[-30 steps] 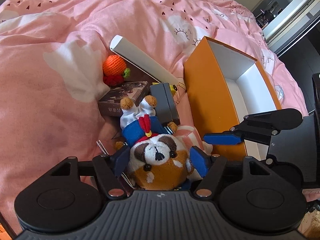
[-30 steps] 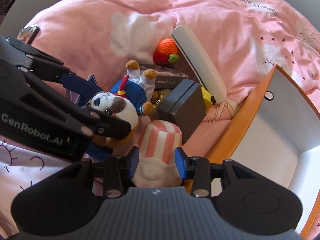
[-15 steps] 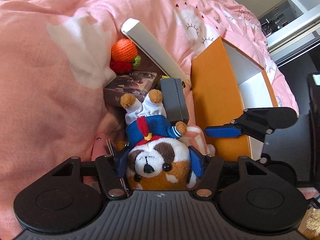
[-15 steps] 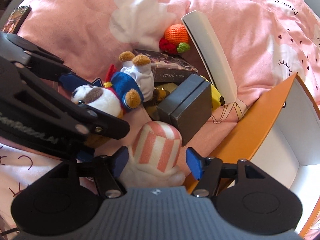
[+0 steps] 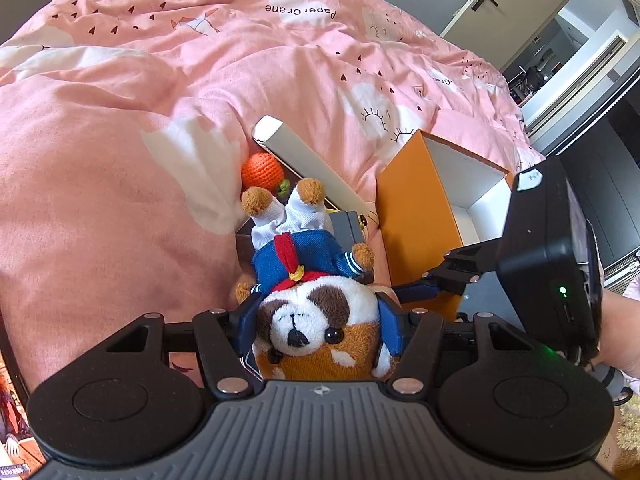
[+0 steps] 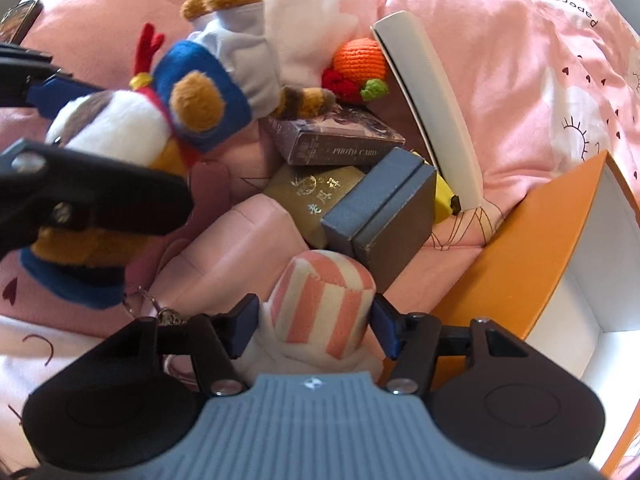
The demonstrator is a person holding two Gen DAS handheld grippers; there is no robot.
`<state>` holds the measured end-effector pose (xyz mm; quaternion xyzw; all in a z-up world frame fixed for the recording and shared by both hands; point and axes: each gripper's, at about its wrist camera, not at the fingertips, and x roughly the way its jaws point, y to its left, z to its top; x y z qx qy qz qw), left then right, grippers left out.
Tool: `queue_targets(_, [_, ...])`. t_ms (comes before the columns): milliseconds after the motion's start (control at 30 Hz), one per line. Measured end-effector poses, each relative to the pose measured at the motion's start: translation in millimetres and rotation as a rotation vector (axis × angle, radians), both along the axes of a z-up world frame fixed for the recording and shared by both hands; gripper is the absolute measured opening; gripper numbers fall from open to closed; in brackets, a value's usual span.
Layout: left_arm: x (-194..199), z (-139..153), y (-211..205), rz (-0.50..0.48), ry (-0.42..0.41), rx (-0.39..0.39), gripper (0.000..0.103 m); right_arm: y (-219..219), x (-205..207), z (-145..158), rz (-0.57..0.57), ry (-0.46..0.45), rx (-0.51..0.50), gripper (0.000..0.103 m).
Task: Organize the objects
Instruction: 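Grasp the brown-and-white dog plush with the left gripper while the right grasps the striped plush, then carry both plushes over the orange box and lower them inside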
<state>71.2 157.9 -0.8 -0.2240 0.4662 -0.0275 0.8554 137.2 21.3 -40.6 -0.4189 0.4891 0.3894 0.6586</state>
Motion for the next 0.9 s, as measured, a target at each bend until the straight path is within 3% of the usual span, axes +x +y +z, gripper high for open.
queue_targets(167, [-8.5, 12.8, -6.2, -0.017, -0.044, 0.038, 0.068, -16.0, -4.0, 24.7, -0.042, -0.008, 0.081, 0.056])
queue_targets(633, [-4.8, 81.1, -54.2, -0.130, -0.237, 0.168, 0.068, -92.0, -15.0, 156.4, -0.149, -0.103, 0.452, 0.056])
queue_targets(767, [5.5, 95.3, -79.2, -0.188, -0.284, 0.155, 0.068, -118.9, -12.4, 184.1, -0.181, -0.187, 0.454, 0.056])
queue_targets(900, [22.3, 96.1, -112.2, -0.260, -0.305, 0.128, 0.068, -147.2, 2.7, 187.1, -0.239, -0.221, 0.391, 0.056])
